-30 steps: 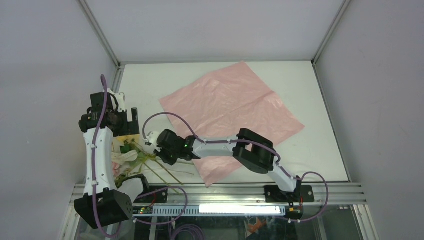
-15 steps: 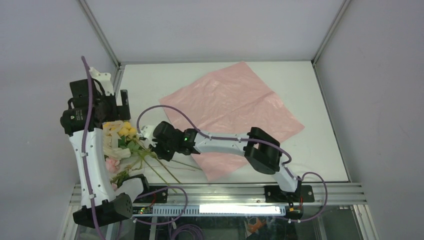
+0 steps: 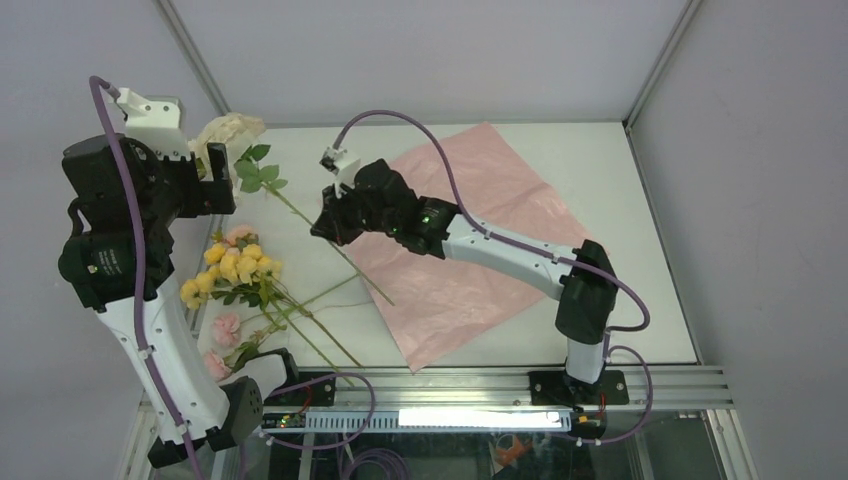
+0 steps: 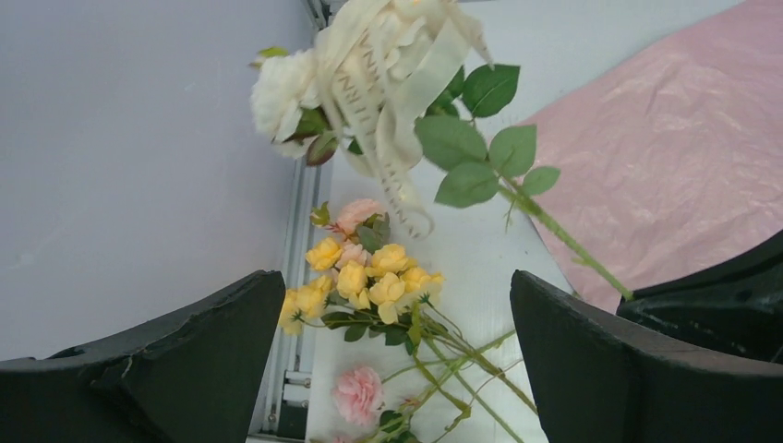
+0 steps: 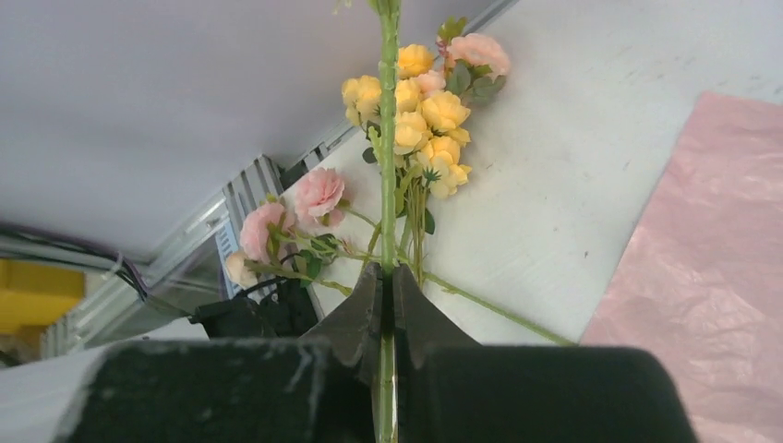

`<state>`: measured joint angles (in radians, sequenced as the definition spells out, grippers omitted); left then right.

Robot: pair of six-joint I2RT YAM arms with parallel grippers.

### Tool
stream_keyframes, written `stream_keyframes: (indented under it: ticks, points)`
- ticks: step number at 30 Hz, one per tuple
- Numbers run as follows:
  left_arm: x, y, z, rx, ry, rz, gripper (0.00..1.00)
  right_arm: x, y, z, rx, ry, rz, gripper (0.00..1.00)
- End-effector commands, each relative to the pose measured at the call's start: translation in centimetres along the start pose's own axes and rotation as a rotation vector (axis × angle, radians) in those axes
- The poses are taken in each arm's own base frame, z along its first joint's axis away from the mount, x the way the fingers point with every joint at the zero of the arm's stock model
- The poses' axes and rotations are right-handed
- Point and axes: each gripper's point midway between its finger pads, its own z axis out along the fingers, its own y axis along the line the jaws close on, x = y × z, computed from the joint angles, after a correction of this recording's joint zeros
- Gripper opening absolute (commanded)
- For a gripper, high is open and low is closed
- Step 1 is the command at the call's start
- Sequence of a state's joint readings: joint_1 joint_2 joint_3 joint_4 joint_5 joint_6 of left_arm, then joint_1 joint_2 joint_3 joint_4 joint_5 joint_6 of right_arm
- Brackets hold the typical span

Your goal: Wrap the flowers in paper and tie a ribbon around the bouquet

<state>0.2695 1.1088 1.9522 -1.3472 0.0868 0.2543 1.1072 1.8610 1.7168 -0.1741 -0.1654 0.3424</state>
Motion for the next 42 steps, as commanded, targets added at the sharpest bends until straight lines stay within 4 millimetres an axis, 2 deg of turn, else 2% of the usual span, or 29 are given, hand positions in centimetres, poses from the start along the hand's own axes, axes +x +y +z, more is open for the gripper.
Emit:
stream_keyframes:
  ticks: [1,3,5,6,9,11,13,15,18,22,24,27,29,31,34,36,38,40,42]
  points:
    - [-1.9,-0.6,-2.4,0.027,-0.088,0.02,0.99,-4.9,1.3,-3.2,-0.09,-0.078,0.179,0.0]
    - [-2.2,-0.9,-2.8,0.039,-0.1,0.019,0.99,-3.8,1.0,-2.9,-0.124,0.006,0.3,0.0]
    - [-2.1,-1.1,-2.7,0.05,-0.094,0.014,0.99,-1.3,0.7,-2.1,-0.077,0.115,0.271,0.0]
    - [-1.8,-1.2,-2.2,0.056,-0.078,0.011,0.99,0.3,1.2,-1.9,-0.04,0.17,0.217,0.0]
    - [1.5,-1.1,1.0,0.074,0.079,0.01,0.99,1.3,1.8,-1.7,0.004,0.173,0.04,0.0]
    - [4.9,-1.3,3.2,0.117,0.254,0.018,0.99,2.0,0.8,-1.6,0.04,0.161,0.028,0.0]
    - [7.2,-2.5,4.1,0.198,0.387,-0.006,0.99,3.0,-0.3,-1.9,0.077,0.171,0.024,0.0]
    - [8.1,-3.7,5.0,0.27,0.421,-0.043,0.99,4.0,-0.8,-2.3,0.087,0.191,0.028,0.0]
    - [10.2,-3.9,7.2,0.285,0.51,-0.082,0.99,5.5,-1.9,-3.0,0.132,0.226,0.017,0.0]
    - [13.3,-3.0,9.2,0.246,0.643,-0.073,0.92,5.6,-3.5,-5.3,0.225,0.244,-0.061,0.0]
    - [14.2,-3.1,9.6,0.255,0.661,-0.065,0.91,5.3,-5.3,-6.9,0.318,0.247,-0.126,0.0]
    - [14.3,-3.5,9.6,0.267,0.644,-0.078,0.92,3.8,-8.3,-10.2,0.547,0.253,-0.283,0.0]
    - [14.1,-3.8,9.6,0.277,0.628,-0.088,0.92,0.9,-9.4,-12.9,0.727,0.218,-0.491,0.0]
    - [13.7,-4.1,9.5,0.288,0.606,-0.098,0.93,-2.1,-8.3,-14.6,0.801,0.183,-0.725,0.0]
    - [12.9,-4.8,9.3,0.317,0.567,-0.119,0.93,-4.4,-5.2,-14.9,0.756,0.138,-1.073,0.0]
    - [12.0,-5.0,9.0,0.321,0.523,-0.138,0.93,-4.5,-3.6,-14.4,0.671,0.144,-1.327,0.0]
    - [10.8,-4.5,8.9,0.284,0.459,-0.171,0.94,-3.3,-3.2,-13.6,0.601,0.195,-1.469,0.0]
    - [9.3,-3.1,8.8,0.21,0.385,-0.216,0.95,-2.4,-3.9,-13.4,0.602,0.285,-1.536,0.0]
    - [7.9,-1.3,8.7,0.114,0.32,-0.245,0.96,-1.2,-5.4,-13.5,0.639,0.404,-1.596,0.0]
